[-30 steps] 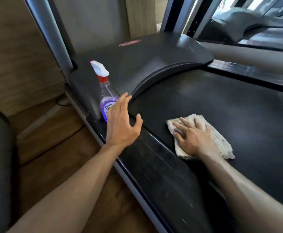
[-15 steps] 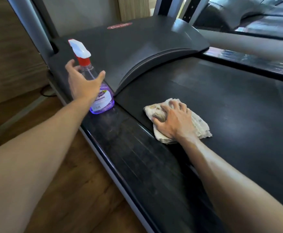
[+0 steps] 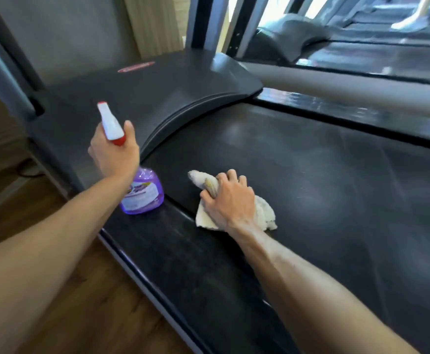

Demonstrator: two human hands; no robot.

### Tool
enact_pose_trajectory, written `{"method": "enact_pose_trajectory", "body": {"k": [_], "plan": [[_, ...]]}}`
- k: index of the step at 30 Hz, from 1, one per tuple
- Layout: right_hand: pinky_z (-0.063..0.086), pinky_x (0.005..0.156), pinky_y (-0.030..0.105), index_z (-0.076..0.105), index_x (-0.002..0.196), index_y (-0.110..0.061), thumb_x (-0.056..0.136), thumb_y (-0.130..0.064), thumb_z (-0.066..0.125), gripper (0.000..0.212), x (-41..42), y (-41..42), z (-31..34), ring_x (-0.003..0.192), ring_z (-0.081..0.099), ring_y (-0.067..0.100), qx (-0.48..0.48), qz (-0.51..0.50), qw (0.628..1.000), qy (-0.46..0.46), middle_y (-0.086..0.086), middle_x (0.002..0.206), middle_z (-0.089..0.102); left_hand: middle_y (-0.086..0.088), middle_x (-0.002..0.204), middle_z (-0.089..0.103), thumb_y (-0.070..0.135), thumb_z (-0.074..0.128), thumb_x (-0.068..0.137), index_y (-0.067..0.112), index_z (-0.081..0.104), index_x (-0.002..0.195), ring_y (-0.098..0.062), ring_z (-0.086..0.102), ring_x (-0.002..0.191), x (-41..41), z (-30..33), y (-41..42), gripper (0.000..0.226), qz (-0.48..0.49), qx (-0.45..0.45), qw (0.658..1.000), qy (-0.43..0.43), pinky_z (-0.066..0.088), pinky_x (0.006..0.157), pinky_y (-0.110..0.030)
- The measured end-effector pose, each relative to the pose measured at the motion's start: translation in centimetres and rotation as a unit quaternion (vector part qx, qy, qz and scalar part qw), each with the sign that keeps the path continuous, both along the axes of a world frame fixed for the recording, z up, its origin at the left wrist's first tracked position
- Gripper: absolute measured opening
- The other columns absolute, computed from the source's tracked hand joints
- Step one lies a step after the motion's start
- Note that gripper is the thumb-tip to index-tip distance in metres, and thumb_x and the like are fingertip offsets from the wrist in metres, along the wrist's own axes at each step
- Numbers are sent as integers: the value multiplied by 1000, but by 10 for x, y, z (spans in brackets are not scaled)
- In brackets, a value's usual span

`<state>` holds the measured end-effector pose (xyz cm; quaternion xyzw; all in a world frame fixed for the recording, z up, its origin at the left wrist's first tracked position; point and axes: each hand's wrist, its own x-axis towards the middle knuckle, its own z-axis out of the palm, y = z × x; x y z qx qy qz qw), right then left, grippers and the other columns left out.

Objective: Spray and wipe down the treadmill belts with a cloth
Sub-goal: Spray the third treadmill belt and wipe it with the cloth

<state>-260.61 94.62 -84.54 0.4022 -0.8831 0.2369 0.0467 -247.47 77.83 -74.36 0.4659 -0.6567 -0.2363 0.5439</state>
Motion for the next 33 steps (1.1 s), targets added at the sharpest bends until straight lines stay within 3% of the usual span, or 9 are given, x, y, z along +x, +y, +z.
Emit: {"method": "enact_pose_trajectory", "body": {"k": [3,6,9,15,18,21,24,27,33], "plan": [[47,83,44,63,109,-22,88,-56,55,41,-2,46,29,104,53,28,-61,-26,998,2,0,112,57,3,65,67,48,57,94,21,61,98,-18,68,70,-7,19,51,27,-103,12,995,-5,54,93,-39],[48,79,44,66,108,-24,86,-57,57,41,-10,107,77,98,55,27,-97,-25,993,54,-1,108,59,1,69,67,37,61,99,28,57,114,-12,68,66,-15,50,114,18,-211,-13,977,26,57,86,-38],[50,76,44,67,108,-25,86,-59,58,42,-20,181,134,96,56,27,-140,-47,983,112,0,107,60,-2,74,66,38,61,99,20,60,107,-11,67,67,-32,83,181,19,-280,-7,959,35,58,87,-47],[51,83,45,67,112,-23,83,-59,57,47,-14,333,247,102,56,29,-153,-94,966,185,2,112,60,-4,79,61,53,58,94,14,57,91,-24,60,76,-56,149,328,39,-379,-9,924,57,52,86,-52],[51,85,46,67,112,-21,85,-56,61,44,1,416,294,105,57,31,-160,-121,956,212,4,116,61,6,76,54,50,58,98,28,51,82,-24,55,77,-59,186,406,28,-410,-28,909,70,50,83,-49],[51,84,44,66,111,-22,86,-58,60,44,22,502,332,103,56,27,-164,-171,941,242,1,111,59,-3,76,57,54,58,96,45,52,77,-37,60,82,-54,222,479,22,-439,-34,894,90,52,79,-50],[51,82,42,65,111,-26,86,-62,52,46,56,593,367,102,54,22,-159,-224,928,252,-5,108,56,-17,79,58,56,59,95,33,56,81,-39,64,76,-41,256,549,27,-486,-31,866,109,57,71,-52],[53,80,41,65,113,-28,87,-63,50,46,92,675,395,103,54,19,-160,-270,910,271,-7,107,57,-12,94,60,50,63,97,34,58,89,-30,63,82,-18,276,614,18,-534,24,834,137,55,80,-47],[52,79,36,62,117,-30,93,-63,53,42,135,786,446,105,51,14,-130,-341,883,296,-10,109,53,1,70,58,47,63,97,13,73,101,-18,50,67,-2,309,711,35,-612,89,777,117,45,69,-36]]}}
